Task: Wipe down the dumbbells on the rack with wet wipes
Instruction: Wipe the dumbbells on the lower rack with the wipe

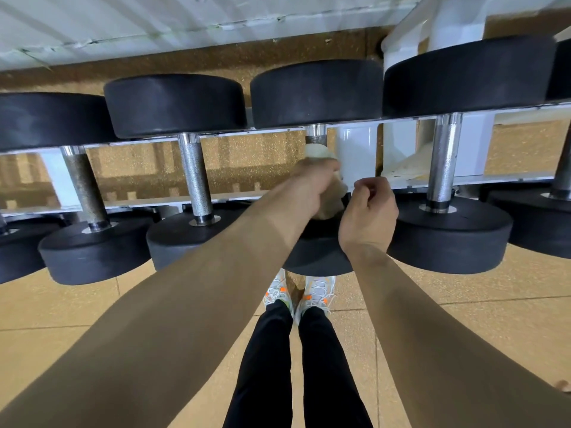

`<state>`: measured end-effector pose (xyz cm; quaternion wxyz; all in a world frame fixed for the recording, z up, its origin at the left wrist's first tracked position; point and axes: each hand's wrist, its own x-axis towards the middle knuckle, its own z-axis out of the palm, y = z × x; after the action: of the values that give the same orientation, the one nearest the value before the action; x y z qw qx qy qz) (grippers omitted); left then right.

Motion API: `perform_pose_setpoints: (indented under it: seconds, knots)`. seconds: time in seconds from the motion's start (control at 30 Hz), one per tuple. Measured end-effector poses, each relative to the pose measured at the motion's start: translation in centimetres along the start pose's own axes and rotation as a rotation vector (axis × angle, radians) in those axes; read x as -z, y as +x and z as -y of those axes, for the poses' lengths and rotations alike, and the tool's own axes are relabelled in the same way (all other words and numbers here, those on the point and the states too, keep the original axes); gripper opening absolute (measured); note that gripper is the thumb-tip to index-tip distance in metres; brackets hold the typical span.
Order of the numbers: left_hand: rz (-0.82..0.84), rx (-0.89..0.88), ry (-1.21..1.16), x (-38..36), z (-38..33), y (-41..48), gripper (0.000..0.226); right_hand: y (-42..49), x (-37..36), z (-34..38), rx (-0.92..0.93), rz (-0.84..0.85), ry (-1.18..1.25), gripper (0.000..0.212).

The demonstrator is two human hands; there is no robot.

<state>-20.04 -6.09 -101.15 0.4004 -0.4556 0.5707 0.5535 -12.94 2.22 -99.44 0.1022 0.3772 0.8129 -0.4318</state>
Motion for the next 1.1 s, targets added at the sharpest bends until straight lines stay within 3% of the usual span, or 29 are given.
perform_pose_setpoints:
  seconds: [0.07,0.17,0.27,0.33,0.43,0.53,0.6,0.77,0.83,0.93,1.0,1.1]
  knots:
    - [0.01,-0.015,-0.09,0.1,-1.9,0.3,0.042,0.0,0.0,-0.1,0.001,-0.001,-0.002,0.031]
    - [0.183,-0.081,-0.172,1.7,-2.8,1.9,0.053,0.0,0.0,-0.2,0.004,0.009,-0.007,0.031]
    - [0.34,-0.115,-0.222,2.9,-0.5,2.1,0.033,0.0,-0.1,-0.2,0.013,0.022,-0.011,0.029]
    - [0.392,-0.064,-0.146,3.0,1.2,2.1,0.034,0.1,-0.2,-0.2,0.012,0.024,-0.021,0.029]
    - [0.27,-0.029,-0.044,2.7,2.3,1.5,0.052,0.1,-0.2,-0.2,0.016,0.026,-0.032,0.031]
    - [0.054,-0.115,0.157,1.5,2.1,-0.1,0.018,0.1,-0.4,-0.4,0.009,0.017,-0.031,0.029]
    - [-0.054,-0.182,0.235,0.6,2.3,-0.6,0.013,0.3,-0.4,-0.4,0.008,0.011,-0.024,0.024]
    - [-0.221,-0.335,0.031,-0.3,-0.2,0.7,0.028,0.4,-0.3,-0.8,0.016,0.002,-0.017,0.017]
    - [-0.202,-0.376,-0.077,-0.2,-1.1,1.1,0.024,0.5,-0.4,-0.9,0.024,0.005,-0.019,0.017]
    - [0.045,-0.227,-0.18,1.0,0.4,0.9,0.029,0.4,-0.4,-0.8,0.036,0.006,-0.019,0.018]
    - [0.147,-0.118,-0.037,1.9,1.9,0.6,0.037,0.3,-0.4,-0.6,0.038,0.009,-0.026,0.021]
    - [0.076,-0.087,0.113,1.8,2.0,0.4,0.03,0.1,-0.2,-0.2,0.044,0.007,-0.023,0.028]
